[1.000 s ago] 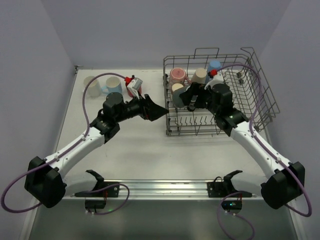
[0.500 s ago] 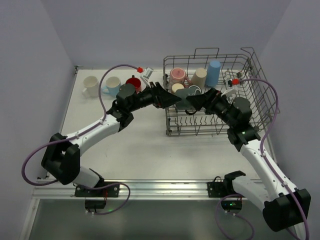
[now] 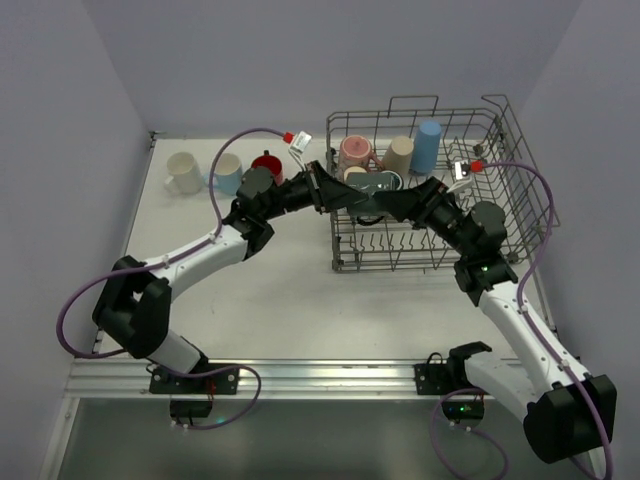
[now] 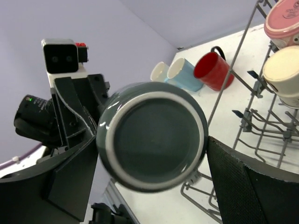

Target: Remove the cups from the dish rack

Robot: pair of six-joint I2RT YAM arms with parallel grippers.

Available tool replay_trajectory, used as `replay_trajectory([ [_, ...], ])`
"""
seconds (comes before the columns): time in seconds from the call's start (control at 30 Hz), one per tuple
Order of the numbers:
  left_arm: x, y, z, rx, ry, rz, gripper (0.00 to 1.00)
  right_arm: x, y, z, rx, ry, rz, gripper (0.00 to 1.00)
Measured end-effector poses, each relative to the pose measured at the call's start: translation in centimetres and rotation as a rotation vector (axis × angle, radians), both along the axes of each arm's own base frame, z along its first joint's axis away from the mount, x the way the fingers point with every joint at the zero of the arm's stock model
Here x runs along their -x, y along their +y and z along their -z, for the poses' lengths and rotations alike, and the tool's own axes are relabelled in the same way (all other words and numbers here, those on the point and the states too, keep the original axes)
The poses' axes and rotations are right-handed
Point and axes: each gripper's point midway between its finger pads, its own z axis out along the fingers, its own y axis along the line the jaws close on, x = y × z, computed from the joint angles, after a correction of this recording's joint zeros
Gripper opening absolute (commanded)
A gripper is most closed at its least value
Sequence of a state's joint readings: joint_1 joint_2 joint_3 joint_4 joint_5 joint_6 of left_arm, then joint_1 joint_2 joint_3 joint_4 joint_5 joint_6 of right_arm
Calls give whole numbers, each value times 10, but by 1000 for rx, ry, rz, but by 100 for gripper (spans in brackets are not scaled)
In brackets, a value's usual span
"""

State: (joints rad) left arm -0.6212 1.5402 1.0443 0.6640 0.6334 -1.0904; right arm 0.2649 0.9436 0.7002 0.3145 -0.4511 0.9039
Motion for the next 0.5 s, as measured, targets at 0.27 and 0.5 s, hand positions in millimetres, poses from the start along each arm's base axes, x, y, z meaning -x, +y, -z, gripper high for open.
replay_trajectory([
  [0.27, 5, 2, -10, 7, -54, -27, 0, 0, 7, -10, -76, -12, -34, 98],
  [0.5, -2, 16, -17, -104, -139, -147, 0, 2, 6, -2, -74, 16, -30, 99],
])
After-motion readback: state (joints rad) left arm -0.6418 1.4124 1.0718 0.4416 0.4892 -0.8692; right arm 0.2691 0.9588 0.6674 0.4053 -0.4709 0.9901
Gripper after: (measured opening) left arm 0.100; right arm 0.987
